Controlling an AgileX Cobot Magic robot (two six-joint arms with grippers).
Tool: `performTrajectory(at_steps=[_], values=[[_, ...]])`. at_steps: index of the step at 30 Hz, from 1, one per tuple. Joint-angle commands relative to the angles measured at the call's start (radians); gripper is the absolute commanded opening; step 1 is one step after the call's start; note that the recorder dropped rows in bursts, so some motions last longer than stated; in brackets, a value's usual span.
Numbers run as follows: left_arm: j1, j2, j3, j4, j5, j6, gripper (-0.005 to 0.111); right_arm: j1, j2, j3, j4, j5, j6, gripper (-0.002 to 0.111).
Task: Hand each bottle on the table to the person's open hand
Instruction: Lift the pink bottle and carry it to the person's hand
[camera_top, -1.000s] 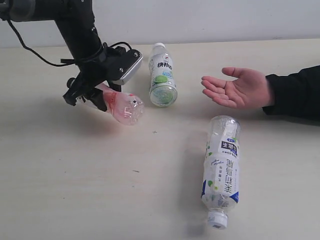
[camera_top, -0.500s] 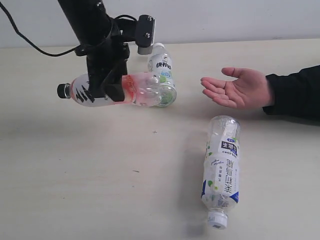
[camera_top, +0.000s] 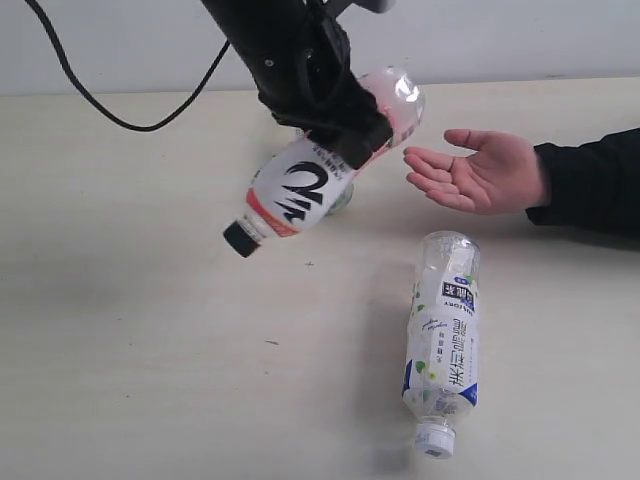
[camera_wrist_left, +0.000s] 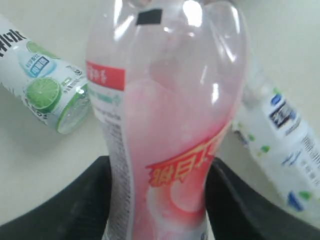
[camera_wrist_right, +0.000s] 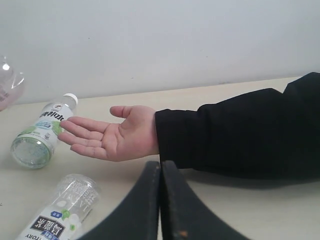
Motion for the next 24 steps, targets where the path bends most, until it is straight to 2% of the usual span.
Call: performTrajectory(at_steps=[1, 6, 9, 16, 24], values=[[-0.006, -0.013, -0.041, -0.063, -0.023, -0.281, 0.000, -0.005, -0.006, 0.005, 0.000, -0.005, 0.002, 0.000], [-0.006, -0.013, -0.060, -0.149, -0.097, -0.455, 0.000, -0.005, -0.006, 0.005, 0.000, -0.005, 0.002, 0.000], [-0.006, -0.013, -0.060, -0.247, -0.153, -0.506, 0.000, -0.005, -0.006, 0.005, 0.000, -0.005, 0.002, 0.000], [-0.010, -0.013, -0.060, -0.473, -0.279, -0.507, 0.000, -0.005, -0.006, 0.005, 0.000, -0.005, 0.002, 0.000], [-0.027, 0.003, -0.060, -0.570, -0.391, -0.507, 0.000, -0.005, -0.006, 0.005, 0.000, -0.005, 0.002, 0.000]])
